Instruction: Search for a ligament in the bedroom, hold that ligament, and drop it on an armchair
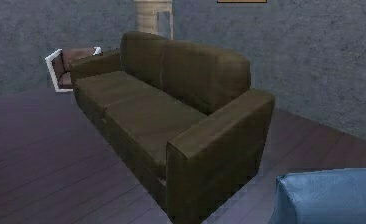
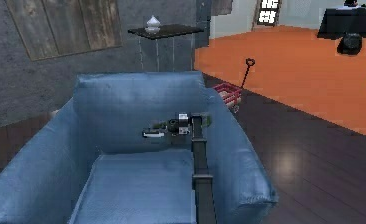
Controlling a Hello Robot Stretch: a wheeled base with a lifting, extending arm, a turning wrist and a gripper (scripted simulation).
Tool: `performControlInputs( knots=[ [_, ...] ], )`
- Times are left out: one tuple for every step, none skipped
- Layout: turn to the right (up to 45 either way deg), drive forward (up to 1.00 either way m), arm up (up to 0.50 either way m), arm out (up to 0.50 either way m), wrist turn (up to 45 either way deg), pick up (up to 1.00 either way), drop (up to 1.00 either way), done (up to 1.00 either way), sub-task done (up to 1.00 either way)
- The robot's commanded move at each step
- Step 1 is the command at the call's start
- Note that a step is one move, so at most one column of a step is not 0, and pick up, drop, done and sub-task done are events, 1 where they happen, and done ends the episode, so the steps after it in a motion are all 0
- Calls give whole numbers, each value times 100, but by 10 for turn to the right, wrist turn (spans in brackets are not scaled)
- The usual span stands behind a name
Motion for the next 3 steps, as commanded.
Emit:
performControlInputs(
  knots=[
    [0, 0, 0, 0, 0, 0, 100, 0, 0],
    [0, 0, 10, 0, 0, 0, 0, 0, 0],
    [0, 0, 0, -8, 0, 0, 0, 0, 0]
  ],
)
